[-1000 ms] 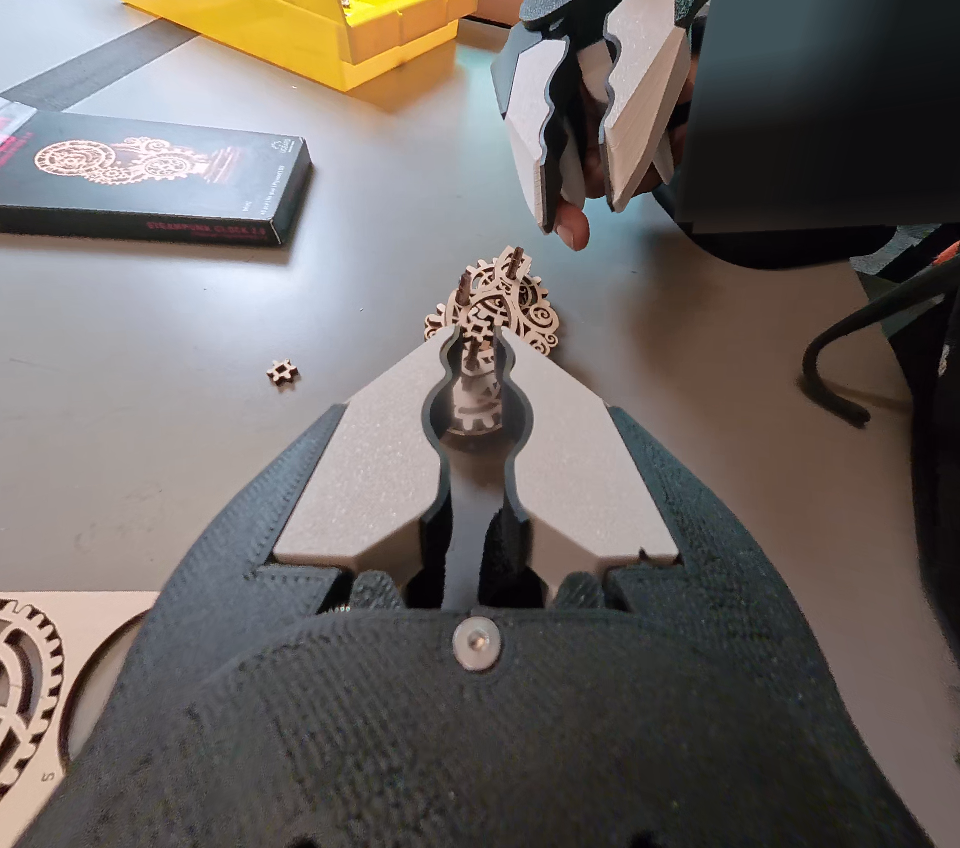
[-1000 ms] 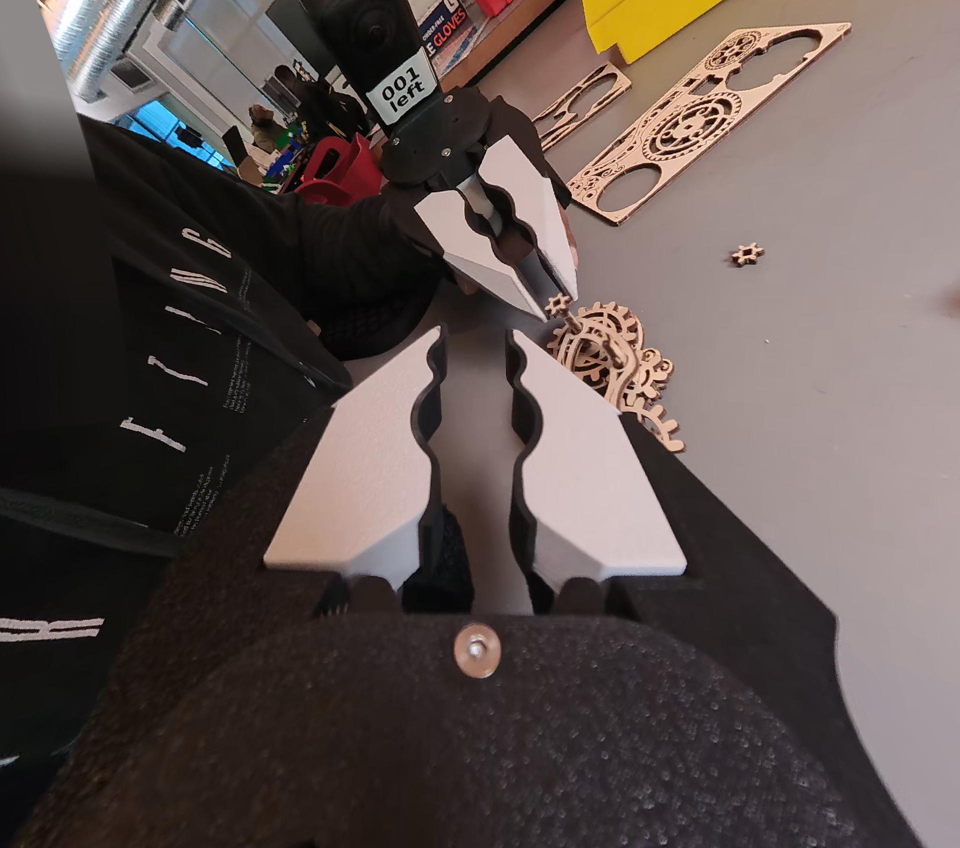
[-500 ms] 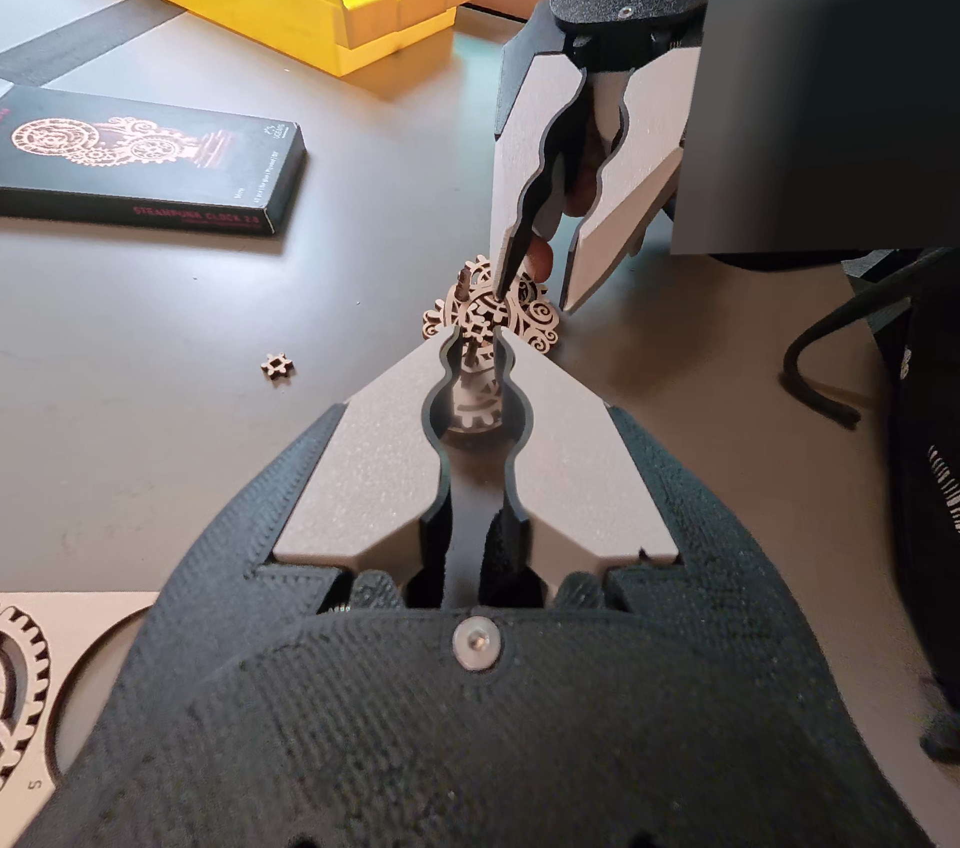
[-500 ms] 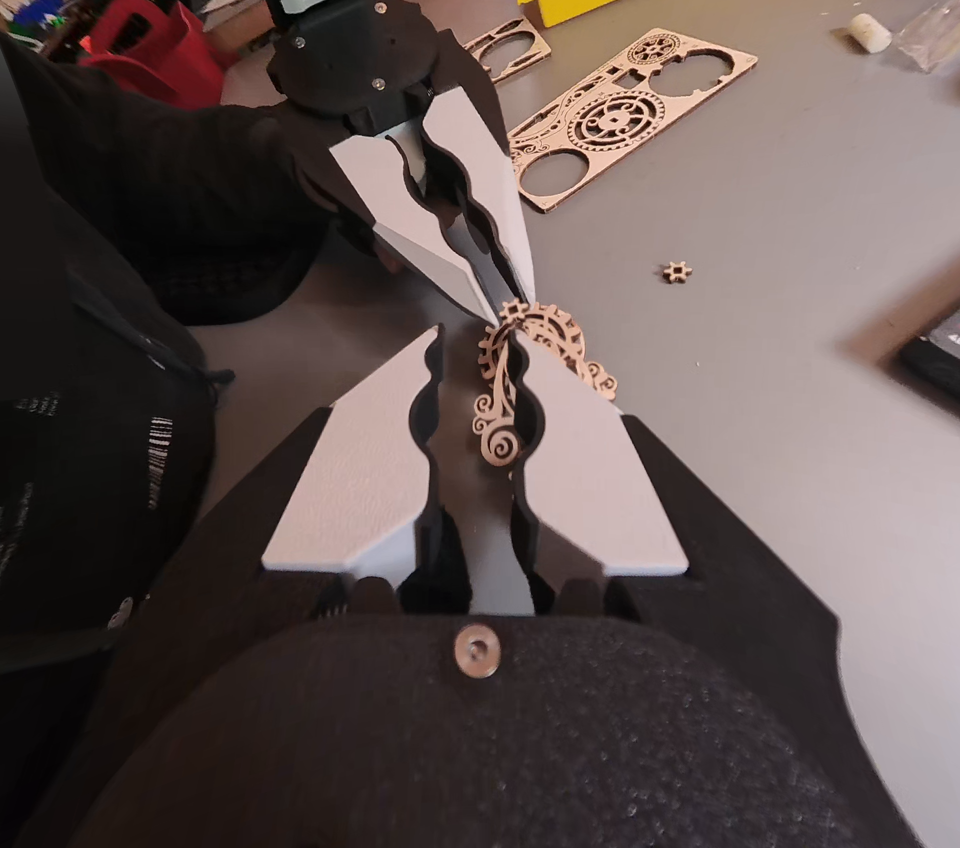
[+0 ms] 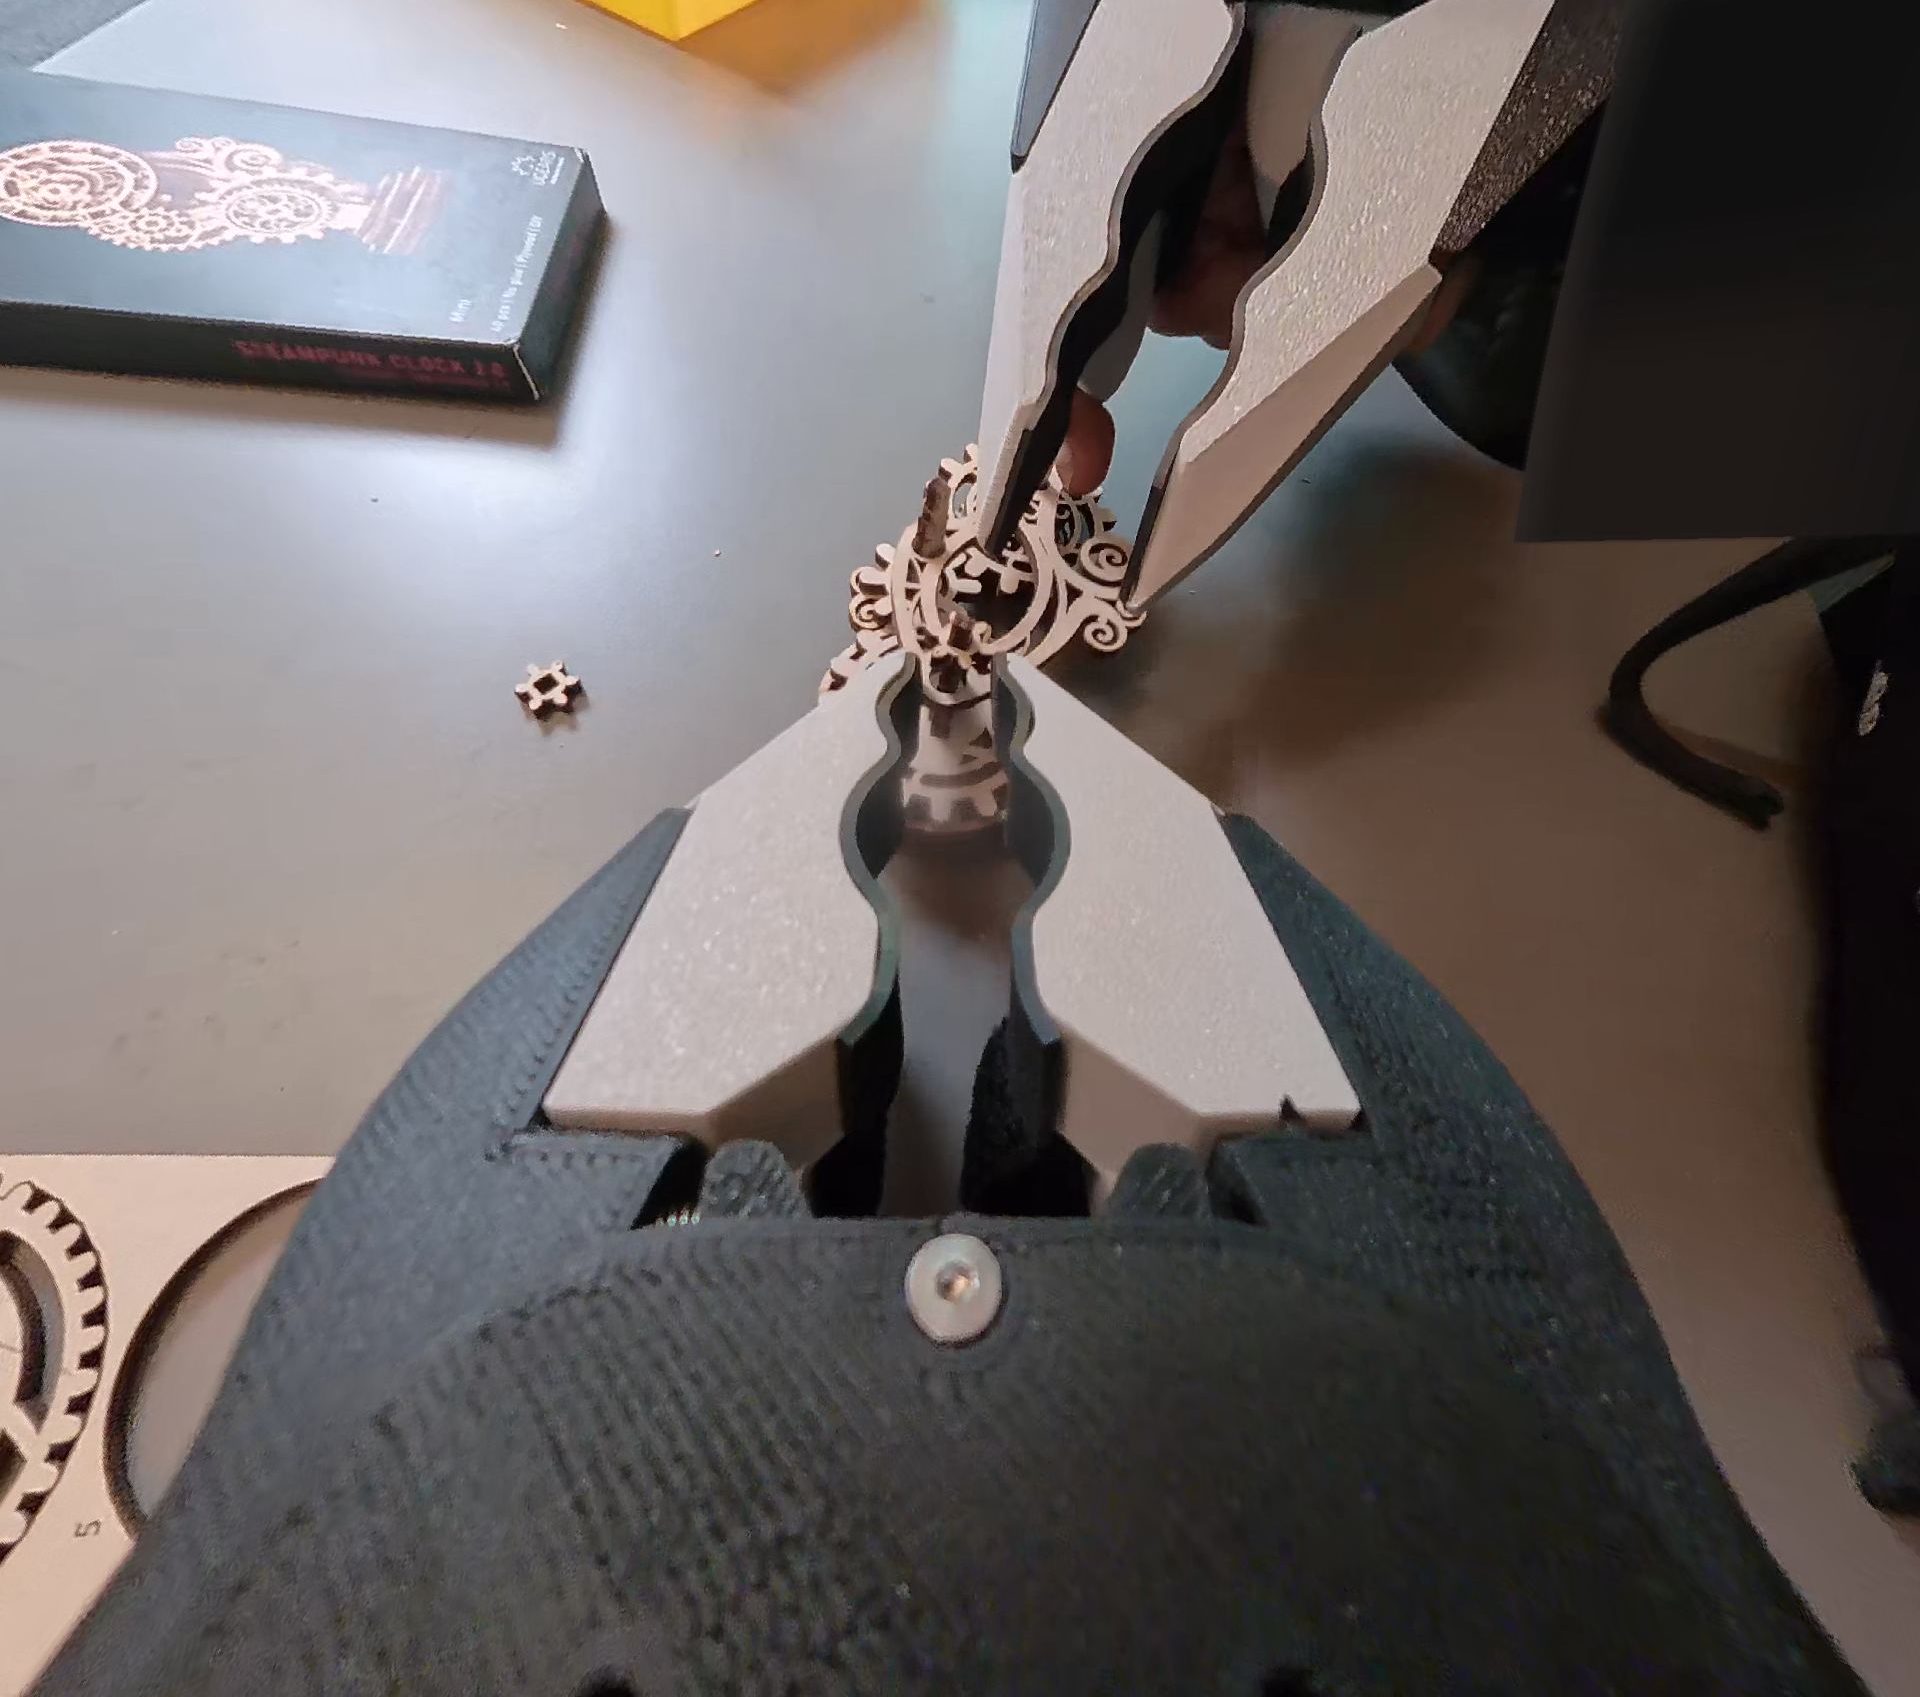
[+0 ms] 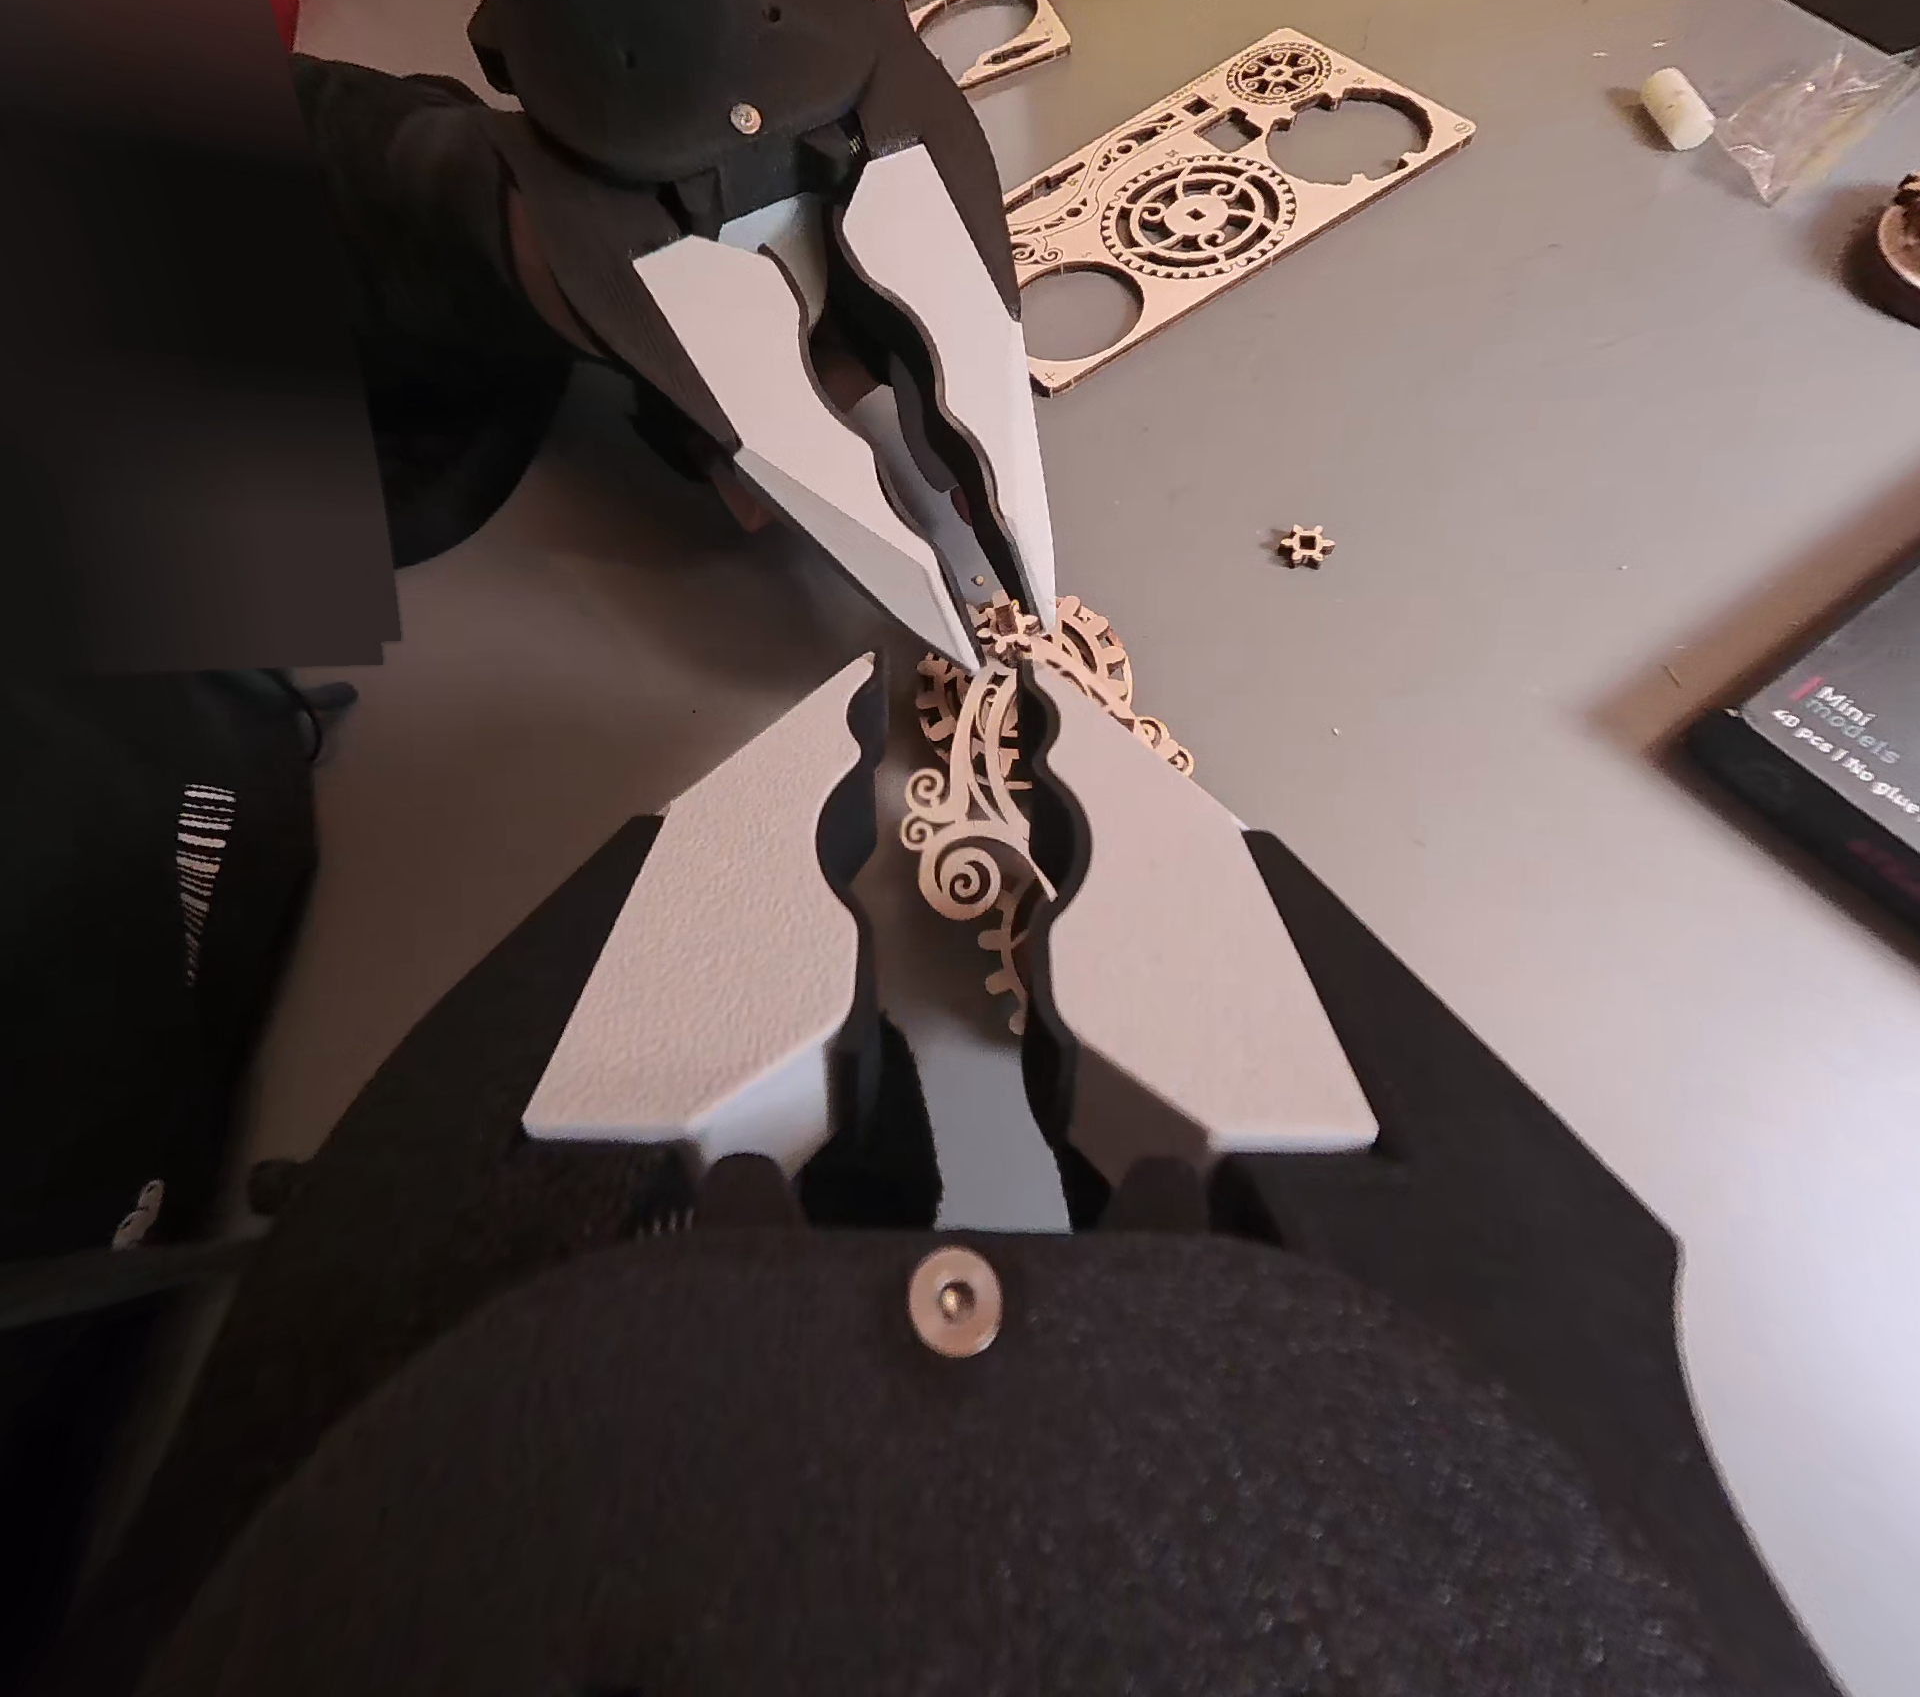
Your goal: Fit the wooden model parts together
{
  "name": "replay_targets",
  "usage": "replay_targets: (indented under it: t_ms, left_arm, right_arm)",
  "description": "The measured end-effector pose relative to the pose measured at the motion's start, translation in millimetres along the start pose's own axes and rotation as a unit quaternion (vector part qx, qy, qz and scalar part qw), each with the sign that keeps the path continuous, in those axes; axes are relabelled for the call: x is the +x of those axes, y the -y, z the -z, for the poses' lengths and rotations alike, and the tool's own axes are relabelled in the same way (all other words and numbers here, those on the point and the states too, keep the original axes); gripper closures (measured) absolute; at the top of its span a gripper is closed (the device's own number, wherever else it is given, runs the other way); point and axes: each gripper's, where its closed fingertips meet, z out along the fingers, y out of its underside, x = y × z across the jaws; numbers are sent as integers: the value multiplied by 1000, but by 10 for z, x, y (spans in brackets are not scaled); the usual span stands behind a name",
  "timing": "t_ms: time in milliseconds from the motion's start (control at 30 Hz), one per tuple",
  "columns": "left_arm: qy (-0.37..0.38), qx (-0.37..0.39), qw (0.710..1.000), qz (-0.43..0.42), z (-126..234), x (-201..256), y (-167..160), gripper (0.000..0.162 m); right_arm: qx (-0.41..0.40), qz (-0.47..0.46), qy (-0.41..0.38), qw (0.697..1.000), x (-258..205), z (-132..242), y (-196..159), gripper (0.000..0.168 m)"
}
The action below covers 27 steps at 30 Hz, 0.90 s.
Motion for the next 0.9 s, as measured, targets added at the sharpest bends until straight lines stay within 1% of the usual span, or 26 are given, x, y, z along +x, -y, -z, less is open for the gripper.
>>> replay_targets:
  t_ms: [167,267,367,433,633,900]
  left_arm:
    - [-2,1,1000,2,7,2,1,145]
    - [2,20,1000,-8,49,1,57,141]
    - [-2,37,999,-19,77,20,120,142]
    - [0,42,999,-30,76,27,142,146]
    - [9,28,998,-50,22,32,116,158]
    - [12,16,998,-67,15,50,107,158]
  right_arm:
    - [2,0,-1,1000,7,6,5,146]
    - [0,4,-3,1000,10,9,1,147]
    - [-1,3,-2,1000,16,14,-4,147]
    - [1,0,0,1000,17,26,1,148]
    - [5,-1,-1,1000,13,57,3,149]
    - [6,0,1,1000,-1,71,-10,149]
